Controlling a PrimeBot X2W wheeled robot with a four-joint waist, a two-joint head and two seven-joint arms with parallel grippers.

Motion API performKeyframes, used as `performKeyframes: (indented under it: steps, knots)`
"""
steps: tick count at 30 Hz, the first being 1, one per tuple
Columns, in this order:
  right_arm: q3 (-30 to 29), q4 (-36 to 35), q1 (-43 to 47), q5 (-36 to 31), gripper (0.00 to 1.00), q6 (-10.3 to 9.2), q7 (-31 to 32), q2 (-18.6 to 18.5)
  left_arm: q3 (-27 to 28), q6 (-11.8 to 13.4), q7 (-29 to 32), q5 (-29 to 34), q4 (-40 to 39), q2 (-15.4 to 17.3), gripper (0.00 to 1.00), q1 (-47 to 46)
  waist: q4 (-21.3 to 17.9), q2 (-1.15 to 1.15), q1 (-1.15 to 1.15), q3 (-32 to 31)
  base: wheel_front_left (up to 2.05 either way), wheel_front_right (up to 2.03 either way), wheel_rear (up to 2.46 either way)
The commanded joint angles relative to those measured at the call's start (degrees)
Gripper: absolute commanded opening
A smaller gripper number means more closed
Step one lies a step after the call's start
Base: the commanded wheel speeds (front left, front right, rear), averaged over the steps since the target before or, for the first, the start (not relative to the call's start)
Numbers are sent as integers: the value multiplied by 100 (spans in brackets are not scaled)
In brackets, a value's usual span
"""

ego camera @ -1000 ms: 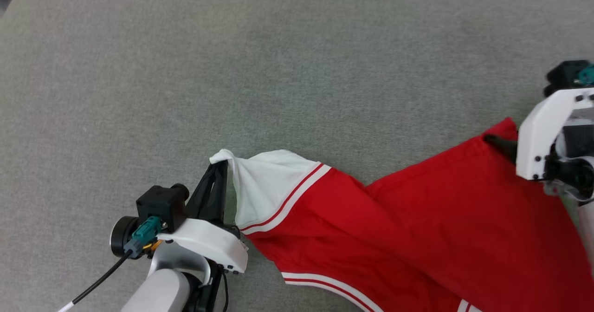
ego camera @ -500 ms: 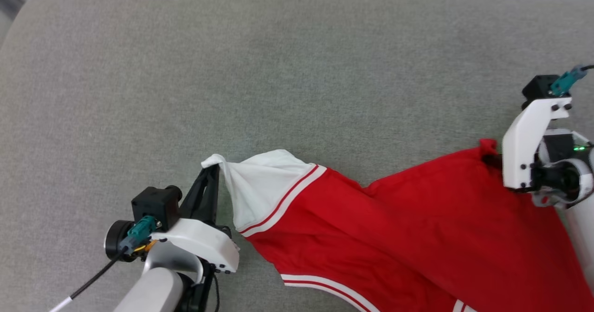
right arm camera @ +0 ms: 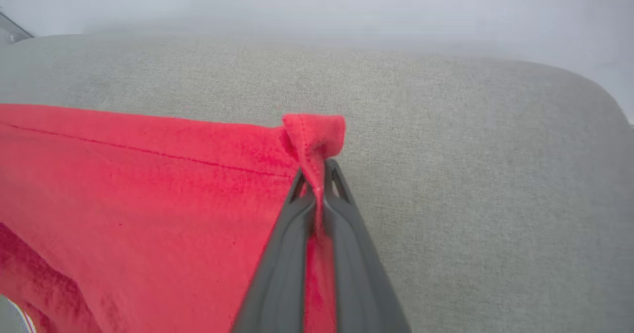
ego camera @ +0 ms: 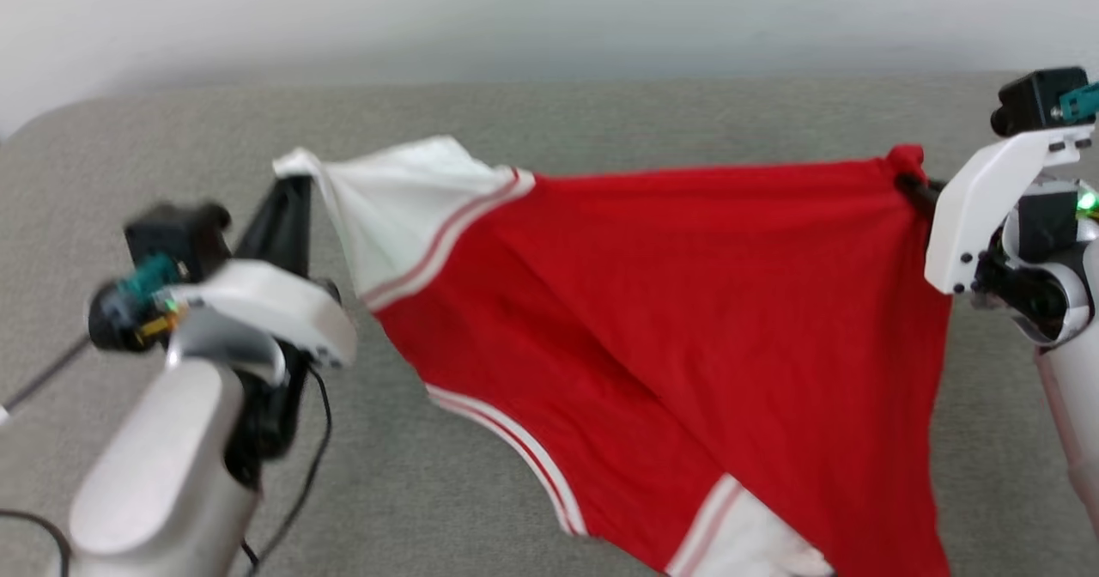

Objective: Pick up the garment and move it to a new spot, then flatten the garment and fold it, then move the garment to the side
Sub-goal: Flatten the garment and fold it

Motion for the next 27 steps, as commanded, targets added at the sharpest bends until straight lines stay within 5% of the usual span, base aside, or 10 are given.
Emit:
performKeyframes:
  steps: [1, 17, 27]
  knots:
    - [-35, 44, -185, -83, 0, -2, -112, 46, 62, -38, 46, -40, 97, 30, 0, -247, -185, 0, 0, -133, 0, 0, 0]
    - [-481, 398, -2530, -738, 0, -3, -1407, 313, 244, -553, 115, 291, 1820, 135, 0, -4081, -525, 0, 0, 965, 0, 0, 0]
    - [-586, 403, -4611, -731, 0, -4, -2101, -3, 182, -718, 111, 745, 2362, 235, 0, -6773, -419, 0, 0, 2240, 0, 0, 0]
